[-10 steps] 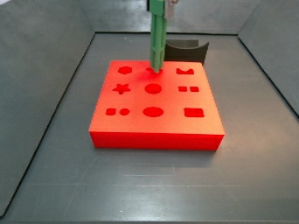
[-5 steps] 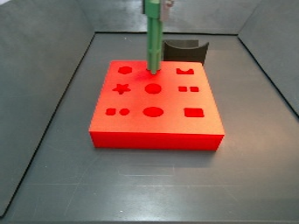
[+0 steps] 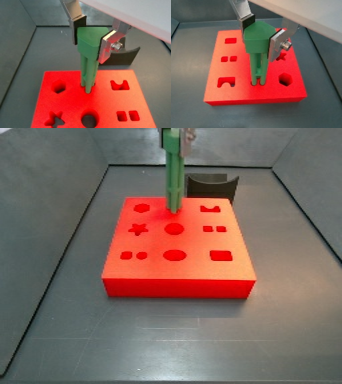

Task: Insert the 3 prong object.

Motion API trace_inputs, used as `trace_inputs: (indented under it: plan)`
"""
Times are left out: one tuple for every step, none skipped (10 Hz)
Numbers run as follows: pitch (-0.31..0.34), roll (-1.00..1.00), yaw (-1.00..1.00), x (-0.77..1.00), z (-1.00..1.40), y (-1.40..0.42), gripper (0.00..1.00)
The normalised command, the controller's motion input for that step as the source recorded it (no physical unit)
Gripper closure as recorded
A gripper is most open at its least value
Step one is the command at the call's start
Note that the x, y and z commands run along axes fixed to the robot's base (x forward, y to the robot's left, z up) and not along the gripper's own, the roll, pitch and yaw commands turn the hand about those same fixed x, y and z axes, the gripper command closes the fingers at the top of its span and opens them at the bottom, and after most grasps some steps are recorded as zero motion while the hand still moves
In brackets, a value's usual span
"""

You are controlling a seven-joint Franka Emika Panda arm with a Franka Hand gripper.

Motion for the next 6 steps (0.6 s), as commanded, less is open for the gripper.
trace_inputs:
  plan:
    - [0.184,-0.04,-0.26,0.29,-0.79,0.01,1.00]
    - [0.143,-0.07,-0.29,0.32,-0.76,0.00,1.00]
    - [0.149,-0.08,-0.27,0.26,-0.75,0.00,1.00]
    - [0.093,-0.04,-0.27,0.12,-0.61,0.00,1.00]
    - [0.000,0.00,-0.14,0.00,-0.31,0.01,1.00]
    - [0.000,0.00,0.00,0.00,0.00,0.00,1.00]
